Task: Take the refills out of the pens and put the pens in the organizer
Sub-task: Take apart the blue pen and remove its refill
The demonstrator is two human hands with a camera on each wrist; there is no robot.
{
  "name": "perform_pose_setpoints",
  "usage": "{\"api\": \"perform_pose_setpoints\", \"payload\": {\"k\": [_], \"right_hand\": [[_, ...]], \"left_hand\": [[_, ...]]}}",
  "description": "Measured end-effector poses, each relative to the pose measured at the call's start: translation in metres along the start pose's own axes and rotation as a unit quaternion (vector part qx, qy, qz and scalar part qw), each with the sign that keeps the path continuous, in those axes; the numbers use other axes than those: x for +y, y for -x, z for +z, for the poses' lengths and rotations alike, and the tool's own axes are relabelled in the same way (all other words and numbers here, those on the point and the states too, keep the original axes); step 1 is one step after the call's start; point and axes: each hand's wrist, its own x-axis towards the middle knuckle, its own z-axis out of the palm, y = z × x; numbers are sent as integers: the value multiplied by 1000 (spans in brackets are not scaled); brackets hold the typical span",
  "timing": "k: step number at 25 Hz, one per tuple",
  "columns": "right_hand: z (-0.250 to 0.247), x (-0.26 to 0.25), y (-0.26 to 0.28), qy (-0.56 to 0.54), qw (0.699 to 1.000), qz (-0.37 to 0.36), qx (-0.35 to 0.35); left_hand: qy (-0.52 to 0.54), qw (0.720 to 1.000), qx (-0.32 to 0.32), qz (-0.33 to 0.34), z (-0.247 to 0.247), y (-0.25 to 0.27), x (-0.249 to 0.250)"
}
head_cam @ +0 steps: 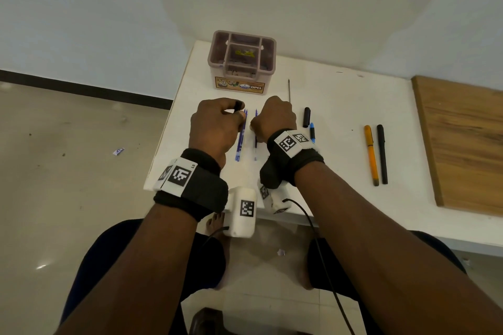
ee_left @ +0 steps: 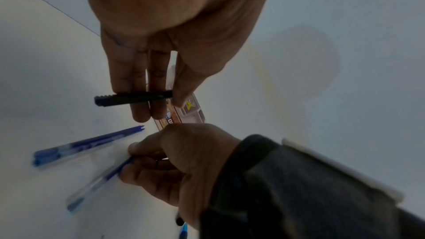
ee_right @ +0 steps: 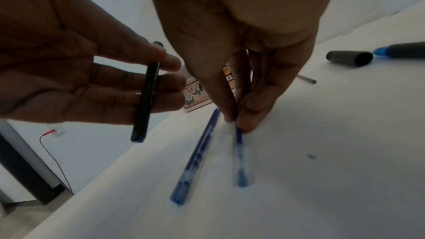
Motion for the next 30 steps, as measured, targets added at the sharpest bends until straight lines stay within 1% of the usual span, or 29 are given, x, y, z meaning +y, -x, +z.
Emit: {"api": "perform_pose_setpoints", "payload": {"k": [3,6,7,9,11,14,16,18,20,24,28,30], "right_hand": [[-3,-3,-1,-3,1000,-1,2],[-1,2,-2,-9,1000,-8,-16],[-2,7,-2,-29,999,4,-20],[-10,23,0,-119,992,33,-9],[-25,43,9,-219,975,37,29],[-54,71,29,-314,945,16,91],[-70,85,38,-387,913,-2,130],[-81,97,41,-439,883,-12,166],[-91,102,42,-455,870,-33,188],[-98,114,45,-410,886,-78,203],[-102,124,45,-415,878,-75,227],[-104,130,46,-411,880,-75,228]], "left_hand": [[-1,1000,0,3,3,1,-1],[2,1000,-4,1,7,3,-3],[3,1000,-6,1,8,3,-3],[17,1000,-12,3,13,5,-4],[42,998,-38,2,20,9,-2],[82,989,-119,-14,37,19,4],[79,983,-163,-13,49,24,7],[56,979,-194,-7,62,28,8],[40,978,-207,-3,71,31,10],[30,974,-223,4,84,36,16],[25,973,-231,10,91,37,17],[23,971,-237,10,97,38,17]]}}
